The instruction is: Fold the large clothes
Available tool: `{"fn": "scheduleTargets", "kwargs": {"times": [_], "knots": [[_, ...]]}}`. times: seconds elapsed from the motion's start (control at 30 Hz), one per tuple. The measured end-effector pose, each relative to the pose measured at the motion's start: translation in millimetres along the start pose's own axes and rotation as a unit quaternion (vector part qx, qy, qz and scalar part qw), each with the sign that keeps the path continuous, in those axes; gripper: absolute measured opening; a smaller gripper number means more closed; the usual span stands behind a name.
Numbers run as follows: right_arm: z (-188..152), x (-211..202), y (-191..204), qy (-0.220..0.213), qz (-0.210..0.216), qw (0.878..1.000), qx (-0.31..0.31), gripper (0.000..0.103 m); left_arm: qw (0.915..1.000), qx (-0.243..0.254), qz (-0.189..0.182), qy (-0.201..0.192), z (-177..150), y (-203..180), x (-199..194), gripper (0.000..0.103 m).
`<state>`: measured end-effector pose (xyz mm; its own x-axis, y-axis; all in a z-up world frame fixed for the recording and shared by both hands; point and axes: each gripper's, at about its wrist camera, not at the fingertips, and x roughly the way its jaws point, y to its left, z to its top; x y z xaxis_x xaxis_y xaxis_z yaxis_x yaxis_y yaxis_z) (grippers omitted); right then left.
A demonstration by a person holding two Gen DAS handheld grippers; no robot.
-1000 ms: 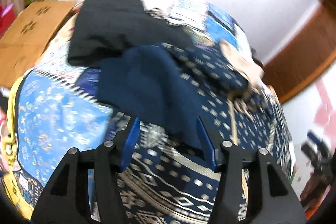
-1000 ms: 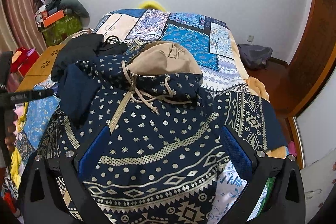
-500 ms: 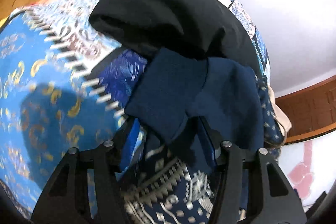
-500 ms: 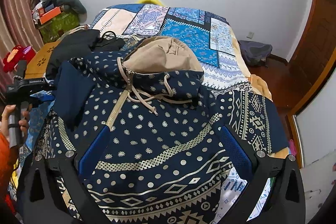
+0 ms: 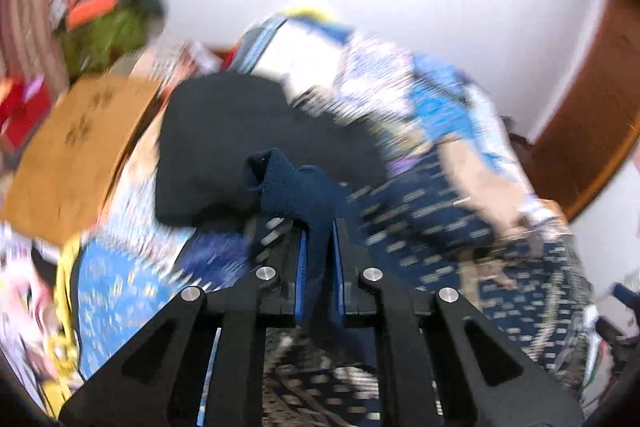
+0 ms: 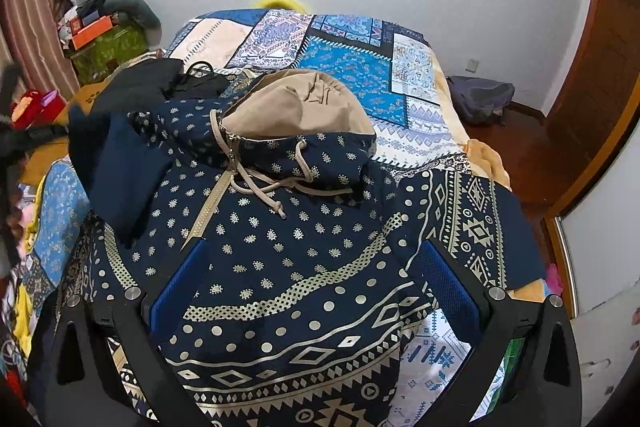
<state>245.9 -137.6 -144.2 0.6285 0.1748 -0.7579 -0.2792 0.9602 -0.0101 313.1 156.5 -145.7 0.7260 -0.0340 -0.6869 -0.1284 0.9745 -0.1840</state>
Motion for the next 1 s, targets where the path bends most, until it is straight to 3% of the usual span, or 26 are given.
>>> {"fn": "scheduleTargets", "kwargs": {"times": [0.23,0.4,0.53,0.63,0.8,0.87,0.93,1.0], "knots": [[-2.0,-14.1,-13.4,-0.017,0.005,1.000,0.009,0.103,0.9940,0.051,-0.094,-0.020,32.7,-103.9,-32.3,0.010],[-0.7,-24.9,-28.5,-0.029,-0.008,1.000,0.009,0.103,0.9848,0.106,-0.138,0.005,15.6,-178.0,-22.2,0.010],[-5.4,-29.7,-42.5,-0.028,-0.015,0.999,0.012,0.103,0.9739,0.147,-0.164,0.054,-10.8,-221.6,1.4,0.010],[-13.0,-29.1,-53.1,-0.018,-0.022,0.999,0.016,0.103,0.9611,0.177,-0.182,0.109,-34.4,-248.9,26.0,0.010],[-25.5,-23.8,-63.5,0.005,-0.027,0.999,0.027,0.103,0.9493,0.220,-0.172,0.144,-55.0,-258.8,32.2,0.012],[-27.7,-20.1,-64.7,0.013,-0.022,0.999,0.032,0.103,0.9498,0.230,-0.164,0.135,-52.6,-251.8,24.6,0.023],[-27.5,-16.0,-64.3,0.020,-0.008,0.999,0.039,0.103,0.9562,0.226,-0.152,0.108,-47.9,-234.5,14.2,0.062],[-25.0,-13.0,-62.1,0.023,0.009,0.999,0.043,0.103,0.9642,0.217,-0.134,0.074,-44.3,-211.4,1.4,0.076]]}}
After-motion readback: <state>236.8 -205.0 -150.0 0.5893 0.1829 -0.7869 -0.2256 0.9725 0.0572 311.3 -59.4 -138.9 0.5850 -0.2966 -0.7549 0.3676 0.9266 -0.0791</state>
